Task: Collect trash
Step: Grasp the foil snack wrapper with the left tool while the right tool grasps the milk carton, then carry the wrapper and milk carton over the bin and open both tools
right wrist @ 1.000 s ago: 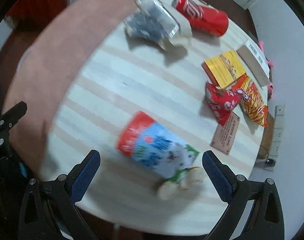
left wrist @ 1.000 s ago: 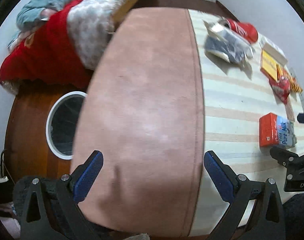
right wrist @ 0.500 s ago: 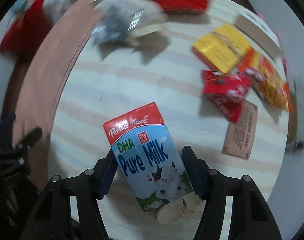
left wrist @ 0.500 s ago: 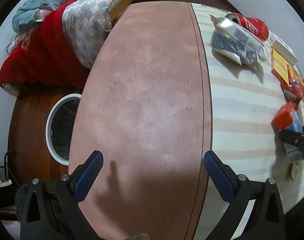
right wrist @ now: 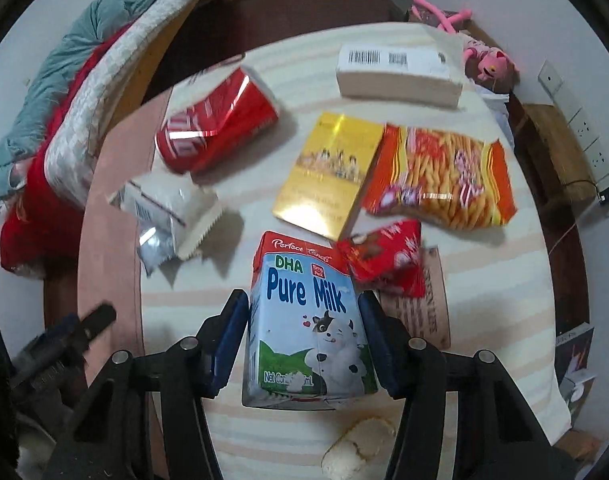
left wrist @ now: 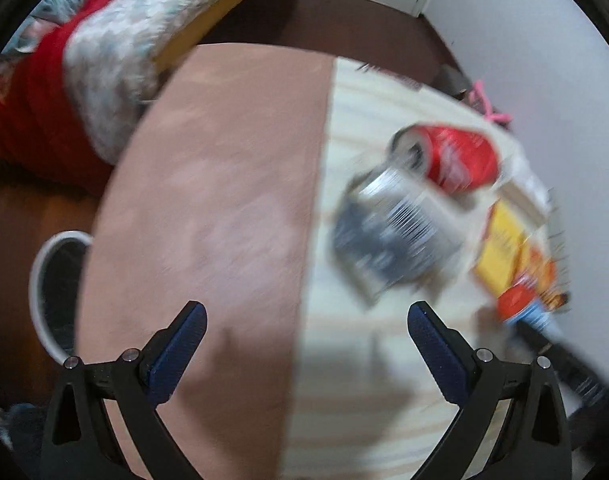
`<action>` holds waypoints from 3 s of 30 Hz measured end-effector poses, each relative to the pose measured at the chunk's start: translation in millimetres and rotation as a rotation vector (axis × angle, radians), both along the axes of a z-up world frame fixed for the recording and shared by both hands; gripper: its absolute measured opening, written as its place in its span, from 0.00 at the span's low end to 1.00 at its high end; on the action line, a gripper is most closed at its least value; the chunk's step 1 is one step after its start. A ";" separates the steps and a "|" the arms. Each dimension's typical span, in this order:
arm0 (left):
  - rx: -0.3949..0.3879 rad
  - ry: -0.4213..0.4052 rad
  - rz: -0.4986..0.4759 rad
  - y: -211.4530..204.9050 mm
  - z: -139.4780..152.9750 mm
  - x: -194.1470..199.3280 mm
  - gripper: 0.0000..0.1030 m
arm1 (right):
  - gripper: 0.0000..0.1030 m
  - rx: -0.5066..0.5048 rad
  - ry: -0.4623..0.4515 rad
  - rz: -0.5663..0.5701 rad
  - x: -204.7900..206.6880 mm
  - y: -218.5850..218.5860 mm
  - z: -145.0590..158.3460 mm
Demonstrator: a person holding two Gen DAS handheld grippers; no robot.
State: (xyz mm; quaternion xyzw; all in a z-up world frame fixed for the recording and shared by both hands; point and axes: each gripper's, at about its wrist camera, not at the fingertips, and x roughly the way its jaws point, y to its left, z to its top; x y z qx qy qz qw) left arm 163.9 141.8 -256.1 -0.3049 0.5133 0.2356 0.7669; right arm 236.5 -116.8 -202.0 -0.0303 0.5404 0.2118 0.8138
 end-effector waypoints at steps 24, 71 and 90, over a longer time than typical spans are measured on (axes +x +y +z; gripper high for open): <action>0.096 -0.006 -0.132 -15.5 -18.4 55.6 0.07 | 0.56 -0.141 0.021 -0.057 51.7 40.8 -56.9; -0.198 -0.074 0.337 243.1 -25.2 -313.2 0.06 | 0.51 -0.051 0.110 0.594 -231.2 411.4 -87.5; -0.118 0.112 0.506 286.9 -85.0 -364.3 0.95 | 0.87 -0.258 0.225 0.633 -202.8 509.0 -197.6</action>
